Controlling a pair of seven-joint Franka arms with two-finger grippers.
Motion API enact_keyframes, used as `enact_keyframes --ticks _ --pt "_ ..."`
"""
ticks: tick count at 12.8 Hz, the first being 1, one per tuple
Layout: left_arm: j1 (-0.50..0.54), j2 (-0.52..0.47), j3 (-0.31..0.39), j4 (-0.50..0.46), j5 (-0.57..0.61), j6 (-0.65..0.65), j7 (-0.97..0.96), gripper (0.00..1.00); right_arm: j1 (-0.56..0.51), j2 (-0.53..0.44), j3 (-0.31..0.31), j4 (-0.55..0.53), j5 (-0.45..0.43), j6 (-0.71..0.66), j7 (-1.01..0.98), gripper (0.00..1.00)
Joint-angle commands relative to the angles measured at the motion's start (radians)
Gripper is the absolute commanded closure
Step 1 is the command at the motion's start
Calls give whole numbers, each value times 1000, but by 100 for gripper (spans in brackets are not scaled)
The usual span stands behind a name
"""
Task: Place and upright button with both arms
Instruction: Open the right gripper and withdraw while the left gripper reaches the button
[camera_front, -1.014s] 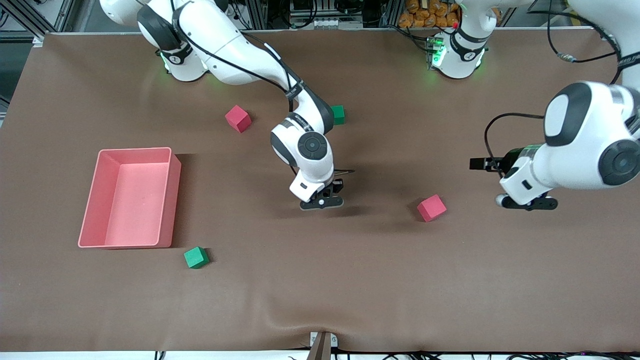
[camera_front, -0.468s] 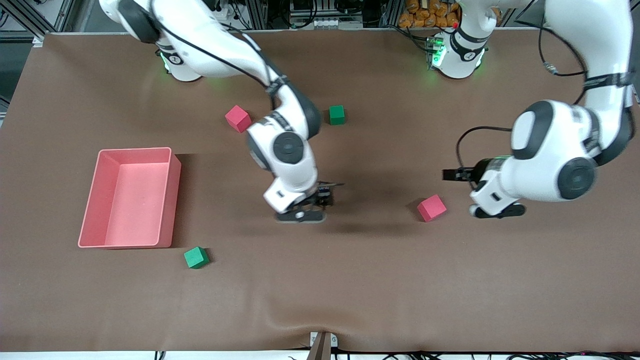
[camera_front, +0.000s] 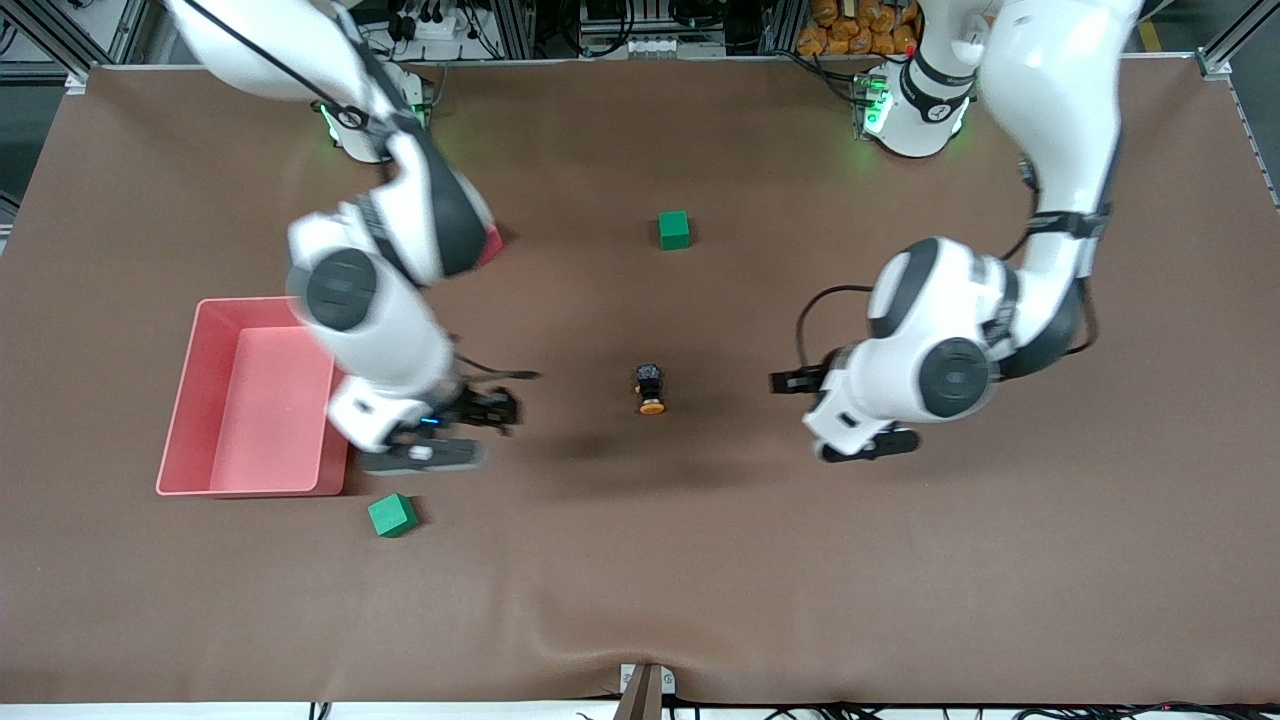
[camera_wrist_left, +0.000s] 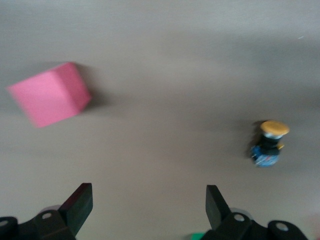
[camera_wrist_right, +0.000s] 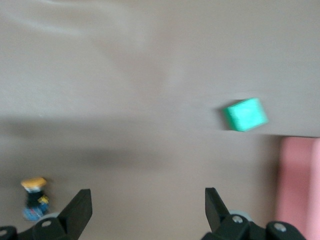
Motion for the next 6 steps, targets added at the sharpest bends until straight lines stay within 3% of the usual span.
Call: enact_keyframes --ticks 1,4,5,6 --pt "-82 70 8 46 -8 133 -122 0 -122 -253 24 -271 0 15 -173 0" --pt "-160 140 8 46 -8 233 -197 2 -275 -384 22 -326 4 -121 -353 0" --pt "-174 156 7 46 -9 262 -205 10 -321 -410 21 -326 4 -161 -382 0" --pt "-188 172 7 46 -11 292 -225 11 -363 -438 22 -323 7 -218 -413 0"
